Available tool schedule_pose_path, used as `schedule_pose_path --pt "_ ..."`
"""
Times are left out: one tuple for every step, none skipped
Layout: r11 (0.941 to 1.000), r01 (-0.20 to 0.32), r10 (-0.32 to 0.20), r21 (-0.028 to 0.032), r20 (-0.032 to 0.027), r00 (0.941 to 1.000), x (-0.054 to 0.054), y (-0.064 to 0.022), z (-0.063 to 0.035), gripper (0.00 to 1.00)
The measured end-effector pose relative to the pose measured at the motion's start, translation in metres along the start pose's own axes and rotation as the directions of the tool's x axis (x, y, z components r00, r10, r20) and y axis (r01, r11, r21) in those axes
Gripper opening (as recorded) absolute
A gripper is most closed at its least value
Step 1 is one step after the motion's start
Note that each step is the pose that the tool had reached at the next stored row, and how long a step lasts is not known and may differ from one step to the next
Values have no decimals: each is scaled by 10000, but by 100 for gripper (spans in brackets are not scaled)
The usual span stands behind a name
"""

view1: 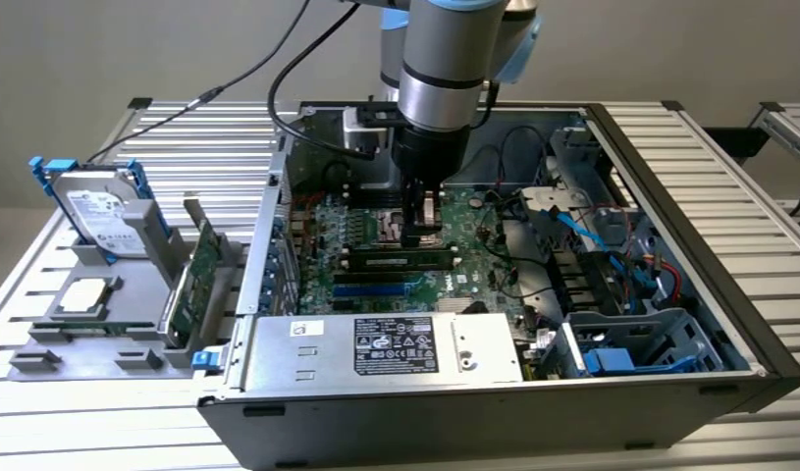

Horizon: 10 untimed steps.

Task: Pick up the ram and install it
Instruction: 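Press down the ram until it locks into place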

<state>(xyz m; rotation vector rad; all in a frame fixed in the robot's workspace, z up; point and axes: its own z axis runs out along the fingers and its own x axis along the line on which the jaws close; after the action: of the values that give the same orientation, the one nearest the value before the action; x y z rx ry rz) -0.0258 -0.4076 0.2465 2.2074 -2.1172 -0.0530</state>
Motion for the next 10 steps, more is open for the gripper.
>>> schedule_pose_path --pt "10000 0 0 0 0 10000 0 0 0 11" --pt "10000 0 0 0 0 10000 0 0 0 11" --pt "10000 0 0 0 0 10000 0 0 0 11" --pt "10000 0 0 0 0 10000 0 0 0 11" --pt "10000 0 0 0 1 10000 0 0 0 11" --pt "10000 -1 1 0 1 10000 0 0 0 11" --pt "10000 0 0 0 0 10000 0 0 0 11" --pt "10000 0 0 0 0 10000 0 0 0 11" --pt "10000 0 0 0 0 10000 0 0 0 11" --pt "10000 0 0 -1 -2 10000 0 0 1 11"
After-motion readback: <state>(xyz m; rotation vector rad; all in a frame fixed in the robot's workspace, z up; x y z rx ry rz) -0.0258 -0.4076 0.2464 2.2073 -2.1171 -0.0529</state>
